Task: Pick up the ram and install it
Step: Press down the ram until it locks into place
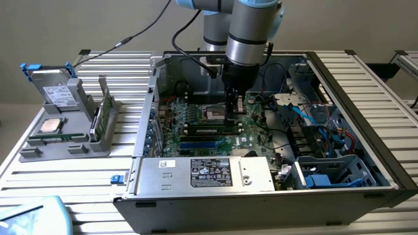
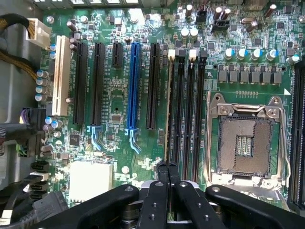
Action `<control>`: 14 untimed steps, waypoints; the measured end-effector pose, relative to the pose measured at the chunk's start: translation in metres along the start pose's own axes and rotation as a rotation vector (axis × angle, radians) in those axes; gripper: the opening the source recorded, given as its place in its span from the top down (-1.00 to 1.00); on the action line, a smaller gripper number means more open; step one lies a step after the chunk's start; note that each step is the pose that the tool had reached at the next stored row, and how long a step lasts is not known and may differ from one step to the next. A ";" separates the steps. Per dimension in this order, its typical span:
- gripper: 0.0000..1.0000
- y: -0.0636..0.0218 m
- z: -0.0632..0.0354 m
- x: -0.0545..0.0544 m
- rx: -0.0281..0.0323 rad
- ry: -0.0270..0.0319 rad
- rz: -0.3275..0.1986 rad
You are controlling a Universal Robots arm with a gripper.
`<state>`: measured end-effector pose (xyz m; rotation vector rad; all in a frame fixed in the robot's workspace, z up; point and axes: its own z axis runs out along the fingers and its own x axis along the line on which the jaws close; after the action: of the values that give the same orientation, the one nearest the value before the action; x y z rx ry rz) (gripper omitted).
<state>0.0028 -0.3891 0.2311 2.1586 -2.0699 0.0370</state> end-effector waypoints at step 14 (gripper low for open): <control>0.80 0.0365 0.0029 -0.002 0.0008 0.0004 0.000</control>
<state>-0.0338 -0.3891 0.2314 2.1587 -2.0702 0.0384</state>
